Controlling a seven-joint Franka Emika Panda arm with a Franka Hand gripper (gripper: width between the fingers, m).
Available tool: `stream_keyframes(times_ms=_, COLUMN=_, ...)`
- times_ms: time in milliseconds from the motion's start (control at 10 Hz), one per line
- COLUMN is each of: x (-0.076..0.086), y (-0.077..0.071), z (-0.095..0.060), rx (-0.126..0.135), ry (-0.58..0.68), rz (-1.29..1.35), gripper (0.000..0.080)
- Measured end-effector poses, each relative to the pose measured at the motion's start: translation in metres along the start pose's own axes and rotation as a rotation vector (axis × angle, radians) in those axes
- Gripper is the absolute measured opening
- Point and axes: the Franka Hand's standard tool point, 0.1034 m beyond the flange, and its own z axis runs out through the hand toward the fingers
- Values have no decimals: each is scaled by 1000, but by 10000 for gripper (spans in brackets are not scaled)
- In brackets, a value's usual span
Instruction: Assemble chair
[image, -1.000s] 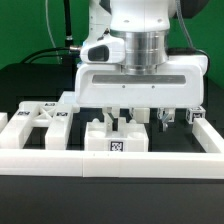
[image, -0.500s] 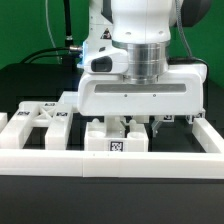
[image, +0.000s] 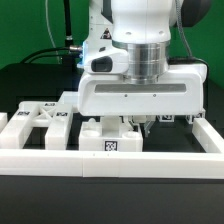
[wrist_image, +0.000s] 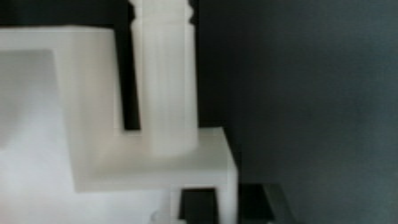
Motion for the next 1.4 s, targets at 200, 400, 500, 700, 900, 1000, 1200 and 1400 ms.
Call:
stream_keyframes(times_ms=200, x=0, y=-1, z=0, rx=0, ry=0, rz=-2, gripper=31)
stream_keyframes(times_ms=400, x=3, y=-20, z=1, rx=7, ry=3, rz=-30, gripper=31)
stream_keyframes(times_ms=500, x=10, y=-32, z=0, rx=10, ry=11, rz=-47, gripper=31)
stream_keyframes(times_ms=700, x=28, y=-55, z=0, rx=16, ry=35, rz=-78, gripper=31)
stream_keyframes(times_ms=900, x=38, y=-69, z=0, rx=19, ry=50, rz=-87, gripper=31)
stream_keyframes(times_ms=1000, x=38, y=-74, z=-1, rx=20, ry=43, rz=-87, gripper=31)
stream_keyframes(times_ms=1200, x=38, y=-85, z=0, rx=20, ry=42, rz=-89, gripper=31)
stream_keyframes(times_ms=1400, x=37, y=-93, z=0, rx=17, ry=43, rz=-88, gripper=31)
